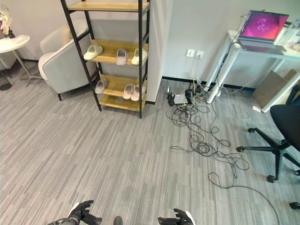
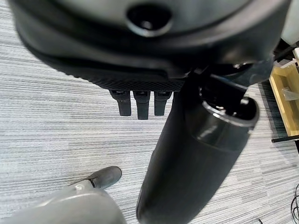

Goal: Arrange the slippers neatly on the shoe rack.

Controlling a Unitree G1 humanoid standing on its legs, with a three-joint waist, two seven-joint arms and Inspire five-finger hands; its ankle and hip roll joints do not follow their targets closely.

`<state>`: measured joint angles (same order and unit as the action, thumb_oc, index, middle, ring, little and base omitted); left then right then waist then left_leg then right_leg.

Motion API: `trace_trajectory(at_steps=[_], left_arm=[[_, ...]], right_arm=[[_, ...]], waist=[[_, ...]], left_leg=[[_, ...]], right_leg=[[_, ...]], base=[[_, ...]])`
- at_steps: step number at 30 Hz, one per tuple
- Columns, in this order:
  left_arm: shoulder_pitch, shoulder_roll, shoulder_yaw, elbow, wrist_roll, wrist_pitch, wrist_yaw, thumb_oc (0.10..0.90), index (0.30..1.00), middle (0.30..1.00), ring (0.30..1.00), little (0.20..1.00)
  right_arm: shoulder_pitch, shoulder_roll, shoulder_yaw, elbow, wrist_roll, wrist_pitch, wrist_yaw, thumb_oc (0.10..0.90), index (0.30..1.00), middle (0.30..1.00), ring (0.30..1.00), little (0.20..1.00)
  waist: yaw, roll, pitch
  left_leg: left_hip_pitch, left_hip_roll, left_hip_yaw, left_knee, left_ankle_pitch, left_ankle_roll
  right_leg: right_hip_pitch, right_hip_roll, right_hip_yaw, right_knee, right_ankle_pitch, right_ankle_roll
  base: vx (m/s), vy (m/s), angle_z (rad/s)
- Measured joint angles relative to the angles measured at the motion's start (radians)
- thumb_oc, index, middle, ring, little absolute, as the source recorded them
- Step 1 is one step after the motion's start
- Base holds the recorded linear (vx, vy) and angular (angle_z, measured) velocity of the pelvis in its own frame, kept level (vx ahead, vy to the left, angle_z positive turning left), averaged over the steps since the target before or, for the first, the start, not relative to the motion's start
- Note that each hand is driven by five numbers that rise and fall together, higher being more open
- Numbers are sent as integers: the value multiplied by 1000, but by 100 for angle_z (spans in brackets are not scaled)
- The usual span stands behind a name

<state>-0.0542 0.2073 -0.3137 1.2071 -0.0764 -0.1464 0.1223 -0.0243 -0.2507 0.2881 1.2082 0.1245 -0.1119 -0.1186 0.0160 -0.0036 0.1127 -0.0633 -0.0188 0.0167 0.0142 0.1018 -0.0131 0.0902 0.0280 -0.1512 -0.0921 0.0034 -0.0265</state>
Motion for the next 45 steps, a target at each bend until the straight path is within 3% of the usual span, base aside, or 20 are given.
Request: trace_trajectory(at_steps=[3, 6, 11, 14, 16, 17, 19, 23, 24, 26, 29, 31, 34, 35, 36, 38, 39, 40, 43, 45], left_arm=[[-63, -3, 1, 5, -2, 0, -1, 800, 900, 900, 900, 900], [-81, -10, -3, 7, -1, -1, -1, 800, 900, 900, 900, 900], [-104, -29, -31, 8, -2, -1, -2, 800, 900, 900, 900, 900], [-106, -30, -26, 9, -1, -1, -2, 800, 900, 900, 900, 900], [-102, -27, -25, 19, 0, 0, -2, 800, 900, 900, 900, 900], [-99, -21, -25, 19, 1, 0, -2, 800, 900, 900, 900, 900], [-96, -19, -24, 18, 3, 0, -3, 800, 900, 900, 900, 900], [-88, 8, -30, 18, 6, 1, -7, 800, 900, 900, 900, 900], [-89, 11, -30, 16, 11, 0, -7, 800, 900, 900, 900, 900], [-75, 18, -30, 16, 15, 1, -7, 800, 900, 900, 900, 900], [-67, 11, -31, 40, 21, 0, -16, 800, 900, 900, 900, 900], [-67, 15, -27, 58, 21, 1, -22, 800, 900, 900, 900, 900], [-63, 10, -27, 63, 21, 1, -23, 800, 900, 900, 900, 900], [-60, 13, -27, 67, 21, 1, -25, 800, 900, 900, 900, 900], [-48, 12, -27, 67, 22, 1, -24, 800, 900, 900, 900, 900], [-37, 3, -26, 61, 22, 0, -23, 800, 900, 900, 900, 900], [-34, -3, -24, 52, 22, 0, -24, 800, 900, 900, 900, 900], [-52, 0, -22, 49, 18, 0, -24, 800, 900, 900, 900, 900], [-73, -11, -22, 38, 20, -1, -22, 800, 900, 900, 900, 900], [-89, -14, -27, 32, 20, -2, -23, 800, 900, 900, 900, 900]], right_arm=[[-22, 2, 3, 1, 8, -1, -5, 800, 900, 900, 900, 900], [-28, 5, 19, -1, 12, -4, -20, 800, 900, 900, 900, 900], [-33, -2, 17, 0, 13, 1, -19, 800, 900, 900, 900, 900], [-42, -5, 19, 0, 13, 6, -18, 800, 900, 900, 900, 900], [-47, -1, 23, 1, 12, 6, -18, 800, 900, 900, 900, 900], [-51, 6, 30, 1, 9, 6, -16, 800, 900, 900, 900, 900], [-63, 14, 30, 1, 6, 8, -15, 800, 900, 900, 900, 900], [-99, 45, 56, -8, -5, 8, 4, 800, 900, 900, 900, 900], [-98, 50, 56, -8, -5, 8, 5, 800, 900, 900, 900, 900], [-95, 57, 56, -18, -5, 7, 6, 800, 900, 900, 900, 900], [-91, 58, 58, -44, -5, 4, 6, 800, 900, 900, 900, 900], [-89, 61, 57, -45, -4, 5, 7, 800, 900, 900, 900, 900], [-88, 61, 49, -39, -4, 7, 6, 800, 900, 900, 900, 900], [-77, 64, 48, -36, -5, 8, 7, 800, 900, 900, 900, 900], [-59, 62, 44, -34, -6, 8, 6, 800, 900, 900, 900, 900], [-39, 49, 45, -32, -6, 8, 5, 800, 900, 900, 900, 900], [-49, 43, 32, -32, -5, 9, 5, 800, 900, 900, 900, 900], [-45, 42, 31, -26, -4, 7, 5, 800, 900, 900, 900, 900], [-61, 23, 51, -6, 4, 6, 2, 800, 900, 900, 900, 900], [-67, 25, 53, -6, 15, 2, 2, 800, 900, 900, 900, 900]], waist=[[9, -44, 49], [6, -59, 66], [14, -36, 92], [41, -17, 87], [49, -16, 80], [53, -30, 74], [55, -25, 71], [54, -24, 64], [56, -26, 62], [56, -30, 60], [46, -28, 60], [24, -31, 59], [9, -47, 53], [7, -58, 45], [-4, -65, 27], [-3, -43, 10], [7, -42, 9], [2, -68, 19], [27, -72, 20], [24, -79, 32]], left_leg=[[-75, -22, -18, 120, 22, -64], [-117, 22, -4, 222, -12, -54], [-111, 54, 2, 71, 6, -81], [-93, 63, 1, -9, 20, -92], [-45, 47, 10, -48, 41, -25], [-8, 14, 34, -72, 25, 6], [20, 1, 43, -92, 9, 31], [74, -11, 49, -90, -12, 96], [85, -16, 42, -89, -29, 109], [118, -24, 31, -101, -59, 130], [156, -36, 19, -102, -75, 117], [171, -40, 3, -102, -85, 109], [195, -45, -38, -103, -113, 94], [213, -45, -67, -103, -138, 82], [239, -39, -107, -100, -153, 64], [241, -7, -121, -80, -173, 37], [192, 5, -128, 28, -203, -6], [105, -14, -114, 198, -241, -43], [-21, 11, -44, 484, -258, -51], [-67, 51, -13, 509, -257, -53]], right_leg=[[-8, -34, -17, -6, 12, -39], [3, -36, -37, -7, 10, -53], [-7, -36, -32, -1, 8, -49], [3, -32, -8, 0, -5, -12], [20, -44, 20, 9, -20, 20], [17, -86, 22, 59, -44, 64], [-17, -107, 19, 157, -71, 93], [-212, -164, 19, 629, -140, 191], [-229, -171, 18, 658, -144, 198], [-270, -171, 20, 680, -153, 184], [-318, -163, 8, 495, -135, 163], [-335, -152, 20, 289, -54, 161], [-342, -136, 47, 185, 50, 152], [-321, -134, 61, 176, 69, 141], [-279, -125, 61, 153, 143, 83], [-246, -99, 37, 127, 139, 56], [-197, -85, 12, 68, 137, 50], [-173, -103, -10, 36, 165, 14], [-127, -82, -14, 6, 149, -17], [-98, -68, -31, -1, 106, -53]], base=[[58, -31, 17], [100, 31, 13], [135, 109, 12], [142, 147, -26], [193, 240, -39], [173, 275, -31], [98, 185, -21], [123, 134, 0], [295, 108, 21], [260, 15, 7], [335, -53, 14], [249, -33, 31], [356, -83, 46], [317, -84, 72], [301, -109, 75], [199, -104, 51], [153, -119, 52], [141, -115, 46], [175, -81, 3], [273, -13, 22]])
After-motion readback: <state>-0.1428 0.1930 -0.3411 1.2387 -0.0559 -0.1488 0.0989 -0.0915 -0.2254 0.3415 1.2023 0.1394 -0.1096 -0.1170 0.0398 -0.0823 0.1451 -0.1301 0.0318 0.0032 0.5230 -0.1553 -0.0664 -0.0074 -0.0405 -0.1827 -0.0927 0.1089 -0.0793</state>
